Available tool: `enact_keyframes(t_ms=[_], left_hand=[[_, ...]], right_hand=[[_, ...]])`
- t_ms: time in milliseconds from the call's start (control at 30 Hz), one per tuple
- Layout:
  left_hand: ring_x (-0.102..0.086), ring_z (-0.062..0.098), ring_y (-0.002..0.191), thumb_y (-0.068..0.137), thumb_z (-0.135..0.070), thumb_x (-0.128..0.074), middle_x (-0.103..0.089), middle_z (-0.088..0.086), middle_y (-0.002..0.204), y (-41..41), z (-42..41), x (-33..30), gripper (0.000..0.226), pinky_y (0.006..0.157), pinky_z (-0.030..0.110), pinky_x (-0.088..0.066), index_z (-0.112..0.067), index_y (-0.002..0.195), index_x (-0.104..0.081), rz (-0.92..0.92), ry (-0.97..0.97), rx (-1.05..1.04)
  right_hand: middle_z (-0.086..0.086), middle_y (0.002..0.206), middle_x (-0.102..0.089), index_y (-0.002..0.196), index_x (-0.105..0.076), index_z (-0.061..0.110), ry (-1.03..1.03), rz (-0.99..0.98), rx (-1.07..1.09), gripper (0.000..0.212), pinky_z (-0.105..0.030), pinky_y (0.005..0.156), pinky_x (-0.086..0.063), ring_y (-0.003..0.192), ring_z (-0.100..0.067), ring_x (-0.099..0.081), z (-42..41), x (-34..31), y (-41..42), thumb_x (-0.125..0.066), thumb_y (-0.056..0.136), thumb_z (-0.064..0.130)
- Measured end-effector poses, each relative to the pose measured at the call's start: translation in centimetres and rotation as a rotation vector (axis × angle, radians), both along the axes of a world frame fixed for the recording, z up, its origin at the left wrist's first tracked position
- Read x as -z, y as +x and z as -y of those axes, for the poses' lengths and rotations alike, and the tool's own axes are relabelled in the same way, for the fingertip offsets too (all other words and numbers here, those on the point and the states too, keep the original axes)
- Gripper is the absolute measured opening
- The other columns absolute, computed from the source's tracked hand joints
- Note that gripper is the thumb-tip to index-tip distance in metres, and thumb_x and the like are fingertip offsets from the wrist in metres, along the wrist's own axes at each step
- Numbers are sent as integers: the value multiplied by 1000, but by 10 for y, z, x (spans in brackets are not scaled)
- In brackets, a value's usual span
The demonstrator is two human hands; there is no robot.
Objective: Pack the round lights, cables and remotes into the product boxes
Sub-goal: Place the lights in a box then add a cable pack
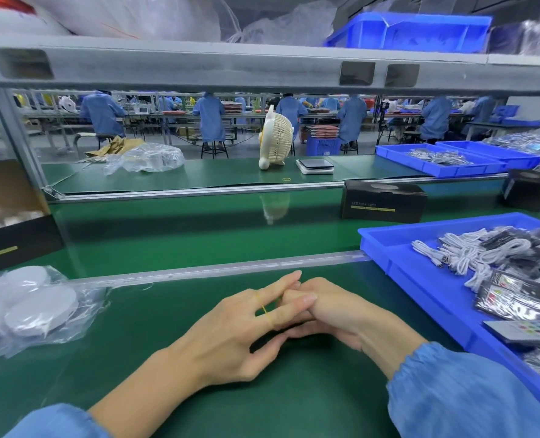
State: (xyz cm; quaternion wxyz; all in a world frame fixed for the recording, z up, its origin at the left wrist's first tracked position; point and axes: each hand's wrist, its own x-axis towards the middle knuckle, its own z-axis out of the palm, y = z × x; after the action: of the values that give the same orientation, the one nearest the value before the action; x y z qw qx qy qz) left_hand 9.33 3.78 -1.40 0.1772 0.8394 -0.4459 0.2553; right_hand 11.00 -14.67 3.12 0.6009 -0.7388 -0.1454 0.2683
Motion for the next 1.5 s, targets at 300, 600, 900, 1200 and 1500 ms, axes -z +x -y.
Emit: enact_keyframes(t_ms=[300, 600, 900, 1200, 1500], left_hand=[[-50, 27, 132, 92, -17, -61, -28, 21, 158, -2, 5, -9, 54, 95, 40, -46, -24, 143, -44, 226, 24, 97], [-56, 28, 112, 90, -20, -64, -32, 21, 156, -2, 2, -12, 55, 99, 37, -44, -24, 141, -46, 215, 20, 52], [-49, 32, 133, 86, -13, -65, -33, 29, 151, -4, 8, -16, 55, 96, 45, -45, -17, 138, -48, 233, -34, 101], [-40, 30, 141, 82, -4, -68, -26, 30, 153, -3, 8, -17, 61, 99, 43, -43, -22, 137, -47, 276, -2, 165], [-39, 32, 141, 87, -15, -69, -30, 30, 150, -2, 6, -19, 52, 104, 44, -40, -26, 134, -51, 339, -26, 98]], right_hand=[[-4, 78, -55, 70, -64, 20, 252, -18, -256, 13, -26, 75, -52, 72, -14, -57, 15, -3, 5, -57, 81, 24], [-3, 68, -52, 69, -49, 17, 268, -151, -186, 12, -26, 61, -42, 60, -16, -52, 17, 3, 12, -44, 78, 23], [6, 59, -42, 67, -58, 18, 256, -255, -239, 19, -24, 56, -28, 49, -7, -37, 28, -9, 17, -48, 80, 28], [10, 47, -31, 60, -52, 19, 109, -284, -243, 31, -23, 51, -25, 40, -6, -28, 36, -14, 17, -49, 86, 37], [11, 50, -32, 75, -57, 11, 479, -286, -446, 30, -21, 52, -24, 42, -3, -24, 34, -9, 8, -67, 82, 38]])
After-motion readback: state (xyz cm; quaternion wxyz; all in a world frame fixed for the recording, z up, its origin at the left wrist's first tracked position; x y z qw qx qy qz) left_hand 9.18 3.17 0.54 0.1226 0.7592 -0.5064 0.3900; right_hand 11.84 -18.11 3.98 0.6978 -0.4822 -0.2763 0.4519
